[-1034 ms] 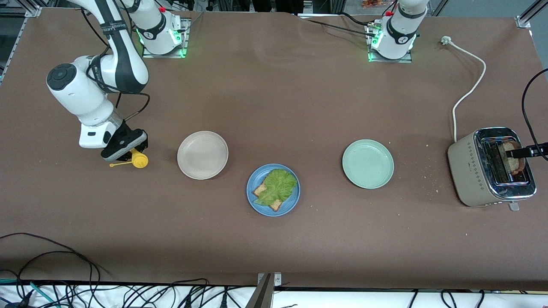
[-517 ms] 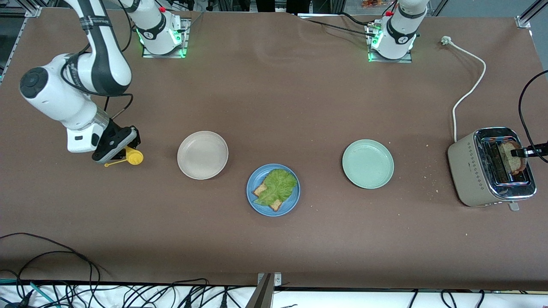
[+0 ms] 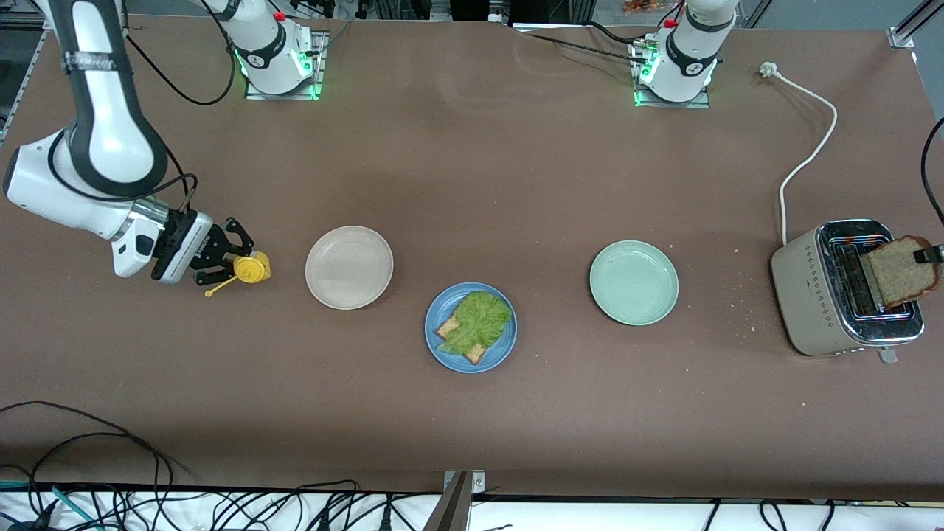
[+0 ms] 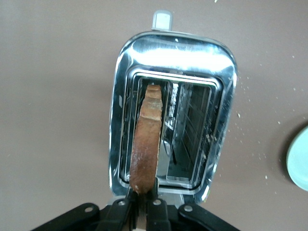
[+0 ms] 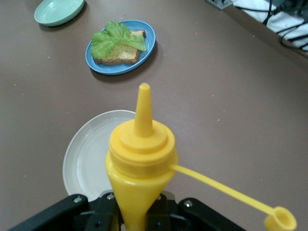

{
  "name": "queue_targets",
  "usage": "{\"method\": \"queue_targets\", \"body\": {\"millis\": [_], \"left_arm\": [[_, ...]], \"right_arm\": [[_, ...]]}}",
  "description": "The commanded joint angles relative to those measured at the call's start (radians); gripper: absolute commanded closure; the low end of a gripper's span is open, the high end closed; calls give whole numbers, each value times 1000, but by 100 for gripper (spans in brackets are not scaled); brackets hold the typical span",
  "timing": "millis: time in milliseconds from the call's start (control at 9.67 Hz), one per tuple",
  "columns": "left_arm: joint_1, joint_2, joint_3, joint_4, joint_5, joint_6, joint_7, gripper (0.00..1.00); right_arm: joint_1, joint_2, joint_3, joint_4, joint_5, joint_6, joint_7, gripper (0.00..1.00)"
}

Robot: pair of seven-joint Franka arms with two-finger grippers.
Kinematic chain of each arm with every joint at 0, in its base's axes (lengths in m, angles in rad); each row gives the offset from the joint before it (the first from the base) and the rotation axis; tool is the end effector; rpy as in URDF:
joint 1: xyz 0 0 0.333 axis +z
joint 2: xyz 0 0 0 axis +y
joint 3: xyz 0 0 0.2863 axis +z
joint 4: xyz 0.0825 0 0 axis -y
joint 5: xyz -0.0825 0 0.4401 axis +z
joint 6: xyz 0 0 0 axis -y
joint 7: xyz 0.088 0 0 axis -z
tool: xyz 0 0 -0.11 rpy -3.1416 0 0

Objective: Make sandwich in blue plate with both arms
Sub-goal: 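Grasp the toaster bread slice with the left gripper while the right gripper releases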

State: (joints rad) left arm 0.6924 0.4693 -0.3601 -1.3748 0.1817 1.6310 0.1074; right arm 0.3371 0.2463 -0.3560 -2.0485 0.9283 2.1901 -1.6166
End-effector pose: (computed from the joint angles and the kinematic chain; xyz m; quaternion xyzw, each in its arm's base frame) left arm 0.6521 0.2842 0.4019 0.9898 0.1085 -0.0913 0.0117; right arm 0.6217 0.0192 0.2607 -0.8295 -0.4609 -0.2087 0.2366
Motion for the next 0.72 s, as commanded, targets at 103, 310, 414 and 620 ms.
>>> {"method": "queue_targets", "body": {"millis": [103,310,414,620], "left_arm": [[-1,-167,1,-4,-25,-138,51,100],[-4,-225,-10,-4,-129,-190,14,100],[-7,-233,-16,-6,-180,-218,-73,100],[-13,-233,-118,-10,-211,-241,-280,100]], "right_arm": [[-107,80,9,31,160,-214,-351,86],[-150,108,9,30,182,-289,-471,85],[-173,132,9,31,184,-335,-533,85],[-207,203,9,34,251,-406,-693,85]]}}
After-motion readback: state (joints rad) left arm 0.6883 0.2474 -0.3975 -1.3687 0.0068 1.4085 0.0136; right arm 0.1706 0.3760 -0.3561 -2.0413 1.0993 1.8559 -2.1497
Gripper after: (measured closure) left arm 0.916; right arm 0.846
